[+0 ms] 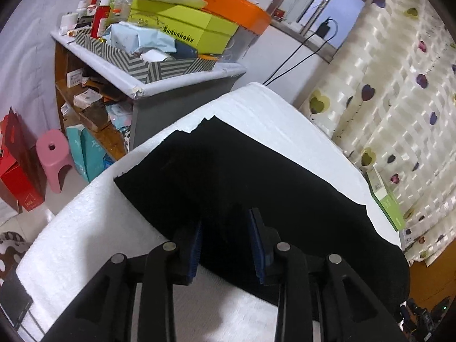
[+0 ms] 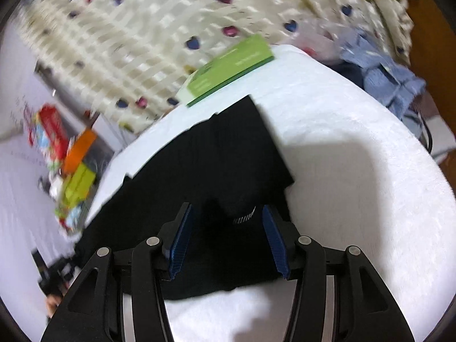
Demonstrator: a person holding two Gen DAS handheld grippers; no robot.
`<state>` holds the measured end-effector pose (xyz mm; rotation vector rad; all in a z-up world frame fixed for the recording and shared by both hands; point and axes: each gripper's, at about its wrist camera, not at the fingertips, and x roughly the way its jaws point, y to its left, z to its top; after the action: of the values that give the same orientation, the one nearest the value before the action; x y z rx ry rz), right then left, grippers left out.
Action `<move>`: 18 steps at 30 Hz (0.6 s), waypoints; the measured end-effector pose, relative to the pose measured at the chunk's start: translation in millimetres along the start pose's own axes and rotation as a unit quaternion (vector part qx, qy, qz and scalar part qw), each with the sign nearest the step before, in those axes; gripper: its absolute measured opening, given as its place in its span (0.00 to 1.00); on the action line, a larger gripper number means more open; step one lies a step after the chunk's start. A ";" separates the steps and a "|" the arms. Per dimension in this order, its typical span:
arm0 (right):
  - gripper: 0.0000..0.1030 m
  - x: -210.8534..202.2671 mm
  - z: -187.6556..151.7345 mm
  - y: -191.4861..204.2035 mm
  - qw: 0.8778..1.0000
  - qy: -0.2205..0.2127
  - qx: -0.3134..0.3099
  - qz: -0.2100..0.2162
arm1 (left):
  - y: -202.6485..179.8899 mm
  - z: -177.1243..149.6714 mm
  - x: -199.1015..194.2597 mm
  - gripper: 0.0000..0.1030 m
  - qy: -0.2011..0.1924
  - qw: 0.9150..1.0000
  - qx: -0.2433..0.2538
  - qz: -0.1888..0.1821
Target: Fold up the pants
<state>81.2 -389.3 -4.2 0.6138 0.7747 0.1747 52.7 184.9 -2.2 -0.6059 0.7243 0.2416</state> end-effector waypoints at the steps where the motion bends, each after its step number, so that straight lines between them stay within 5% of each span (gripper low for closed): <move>1: 0.50 2.0 3.1 -2.1 1.000 -0.002 0.011 0.000 | -1.4 1.8 1.2 0.32 0.001 1.000 0.000 0.002; 3: 0.50 6.3 7.6 -8.6 0.999 -0.003 0.034 -0.005 | -5.6 4.4 5.1 0.31 0.004 1.000 0.003 0.004; 6: 0.50 9.3 12.4 -17.3 0.998 -0.015 0.067 0.002 | -11.0 6.1 10.6 0.05 0.004 1.000 0.016 0.020; 10: 0.50 11.1 18.3 -27.1 0.994 -0.018 0.107 0.004 | -11.8 9.1 10.4 0.04 0.001 1.000 0.019 0.016; 11: 0.45 9.8 19.5 -27.9 0.994 -0.023 0.110 0.016 | -12.1 9.9 8.8 0.04 -0.002 1.000 0.020 0.014; 12: 0.21 7.0 20.3 -26.0 0.994 -0.030 0.105 0.019 | -13.2 10.9 7.3 0.04 -0.005 1.000 0.023 0.012; 13: 0.13 3.5 20.6 -24.0 0.994 -0.037 0.099 0.019 | -13.8 11.8 5.5 0.04 -0.008 1.000 0.025 0.011; 18: 0.08 -20.8 20.1 -5.1 0.994 -0.060 0.079 0.043 | -18.0 23.7 -8.8 0.04 -0.025 0.999 0.035 -0.005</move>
<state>80.2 -410.1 16.6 0.8005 0.6509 0.1552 66.6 184.5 25.5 -0.5344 0.6779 0.2198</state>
